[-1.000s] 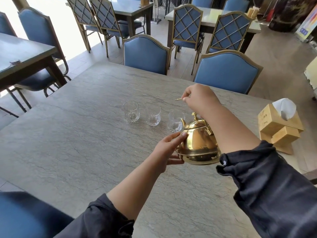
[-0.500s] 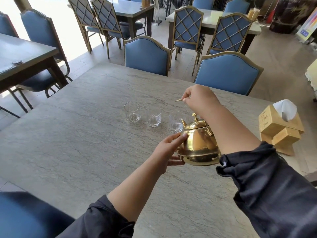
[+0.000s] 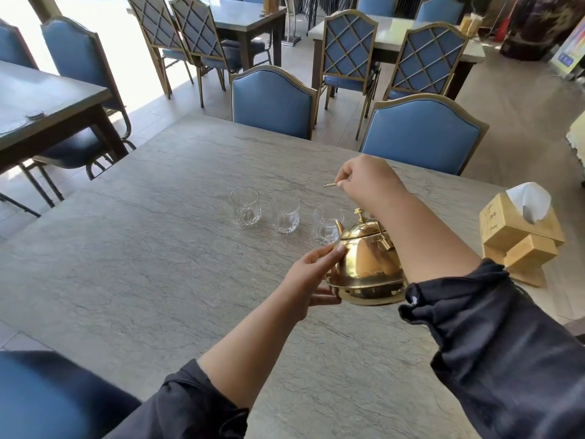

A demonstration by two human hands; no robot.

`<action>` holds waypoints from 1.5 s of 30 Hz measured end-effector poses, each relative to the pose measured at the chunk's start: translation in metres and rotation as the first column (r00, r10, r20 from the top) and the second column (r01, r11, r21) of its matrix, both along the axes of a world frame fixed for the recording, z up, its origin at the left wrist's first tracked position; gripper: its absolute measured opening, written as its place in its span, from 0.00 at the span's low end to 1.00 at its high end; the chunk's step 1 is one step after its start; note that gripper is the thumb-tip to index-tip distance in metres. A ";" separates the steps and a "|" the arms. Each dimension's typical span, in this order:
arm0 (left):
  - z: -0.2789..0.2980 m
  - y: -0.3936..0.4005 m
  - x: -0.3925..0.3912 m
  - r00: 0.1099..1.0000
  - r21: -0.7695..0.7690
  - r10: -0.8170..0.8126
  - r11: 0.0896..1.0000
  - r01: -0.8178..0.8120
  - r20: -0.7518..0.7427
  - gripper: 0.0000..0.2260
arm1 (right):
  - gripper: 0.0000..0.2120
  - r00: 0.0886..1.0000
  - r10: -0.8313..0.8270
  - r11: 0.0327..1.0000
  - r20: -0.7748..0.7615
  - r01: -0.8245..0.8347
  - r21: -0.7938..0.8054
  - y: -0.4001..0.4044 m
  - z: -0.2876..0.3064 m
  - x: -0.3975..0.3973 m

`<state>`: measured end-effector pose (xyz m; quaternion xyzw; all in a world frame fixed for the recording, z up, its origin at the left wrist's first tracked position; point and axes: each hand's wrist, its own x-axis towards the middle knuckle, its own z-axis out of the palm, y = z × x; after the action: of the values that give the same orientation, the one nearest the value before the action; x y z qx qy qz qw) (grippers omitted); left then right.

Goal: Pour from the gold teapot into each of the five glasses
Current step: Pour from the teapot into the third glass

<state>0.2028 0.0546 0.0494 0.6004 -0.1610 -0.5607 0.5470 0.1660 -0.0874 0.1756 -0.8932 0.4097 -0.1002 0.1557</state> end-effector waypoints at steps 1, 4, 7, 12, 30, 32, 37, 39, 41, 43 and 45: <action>0.000 0.000 0.000 1.000 0.000 -0.001 1.000 0.001 -0.001 0.29 | 0.08 1.000 0.000 1.000 -0.003 0.000 0.001 0.000 0.000 0.000; 0.001 0.000 0.000 1.000 -0.005 -0.004 1.000 0.005 0.002 0.29 | 0.07 1.000 0.000 1.000 -0.010 0.000 0.003 0.001 0.002 0.000; 0.001 0.000 0.001 1.000 -0.011 -0.008 1.000 0.008 0.005 0.29 | 0.07 1.000 -0.001 1.000 -0.001 0.001 0.003 0.001 0.002 0.001; 0.002 0.000 0.001 1.000 -0.011 0.005 1.000 -0.005 0.007 0.29 | 0.07 0.997 -0.005 1.000 0.075 0.004 0.007 0.003 -0.002 -0.006; -0.021 0.007 0.010 0.999 0.008 0.043 0.999 -0.043 -0.006 0.28 | 0.07 0.945 -0.031 0.996 0.327 0.056 -0.068 0.019 -0.063 -0.041; -0.020 0.011 0.016 0.999 0.008 0.035 0.999 -0.034 -0.003 0.28 | 0.07 0.939 -0.035 0.996 0.341 0.061 -0.068 0.025 -0.061 -0.038; -0.011 0.021 0.039 0.999 -0.002 0.029 1.000 -0.029 0.031 0.29 | 0.07 0.929 -0.009 0.997 0.370 0.038 -0.070 0.033 -0.048 -0.017; -0.006 0.024 0.051 0.998 -0.006 0.018 1.000 -0.017 0.055 0.28 | 0.07 0.928 -0.003 0.997 0.373 0.029 -0.066 0.036 -0.041 -0.004; 0.000 0.027 0.062 0.997 -0.005 0.007 1.000 -0.007 0.078 0.27 | 0.08 0.930 -0.004 0.998 0.368 0.029 -0.063 0.038 -0.033 0.009; 0.004 0.028 0.072 0.996 0.000 0.006 1.000 -0.006 0.093 0.27 | 0.08 0.935 -0.008 0.998 0.355 0.028 -0.051 0.039 -0.025 0.023; 0.007 0.029 0.081 0.994 0.006 0.002 1.000 -0.002 0.105 0.28 | 0.08 0.944 -0.006 0.999 0.330 0.018 -0.035 0.039 -0.018 0.038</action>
<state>0.2841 0.0838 0.0563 0.6310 -0.1872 -0.5283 0.5364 0.2035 -0.0482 0.1580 -0.8642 0.3814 -0.2568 0.2045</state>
